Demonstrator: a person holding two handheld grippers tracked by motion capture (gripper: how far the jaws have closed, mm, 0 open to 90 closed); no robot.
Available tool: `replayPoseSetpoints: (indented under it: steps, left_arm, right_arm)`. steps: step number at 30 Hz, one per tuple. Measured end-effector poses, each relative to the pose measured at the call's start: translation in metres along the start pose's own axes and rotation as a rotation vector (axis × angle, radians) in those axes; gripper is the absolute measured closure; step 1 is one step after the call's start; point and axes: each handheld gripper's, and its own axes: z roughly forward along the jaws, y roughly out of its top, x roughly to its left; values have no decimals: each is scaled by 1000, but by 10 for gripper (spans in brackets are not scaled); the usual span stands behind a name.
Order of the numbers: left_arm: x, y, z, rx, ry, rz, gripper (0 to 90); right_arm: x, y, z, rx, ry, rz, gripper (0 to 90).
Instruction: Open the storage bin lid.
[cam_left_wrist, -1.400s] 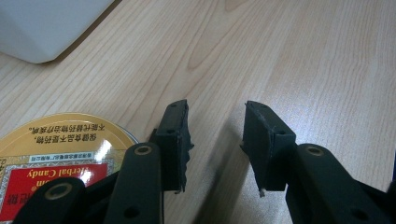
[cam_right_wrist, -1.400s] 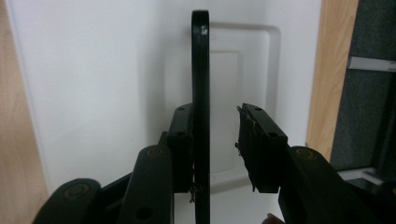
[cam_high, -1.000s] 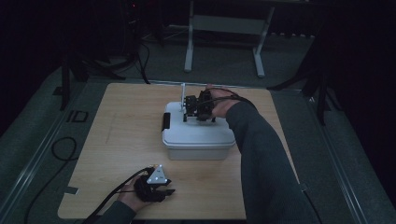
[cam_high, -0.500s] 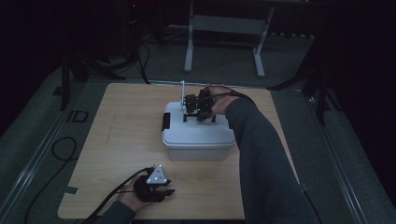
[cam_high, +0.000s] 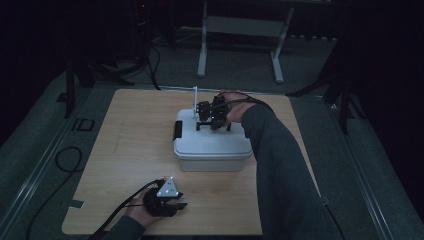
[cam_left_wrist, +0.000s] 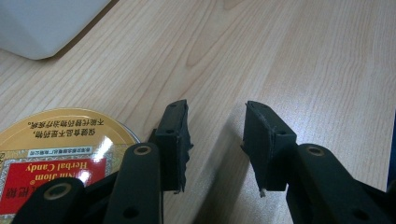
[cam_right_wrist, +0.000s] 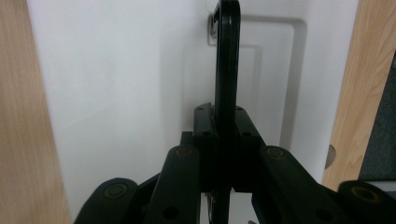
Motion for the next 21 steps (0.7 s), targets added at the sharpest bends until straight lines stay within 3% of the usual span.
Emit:
replayPoseSetpoints:
  steps: [21]
  left_arm:
    - [0,0,0,-1,-2,0,599]
  right_arm:
    - [1,0,-2,-2,-7,-6,843]
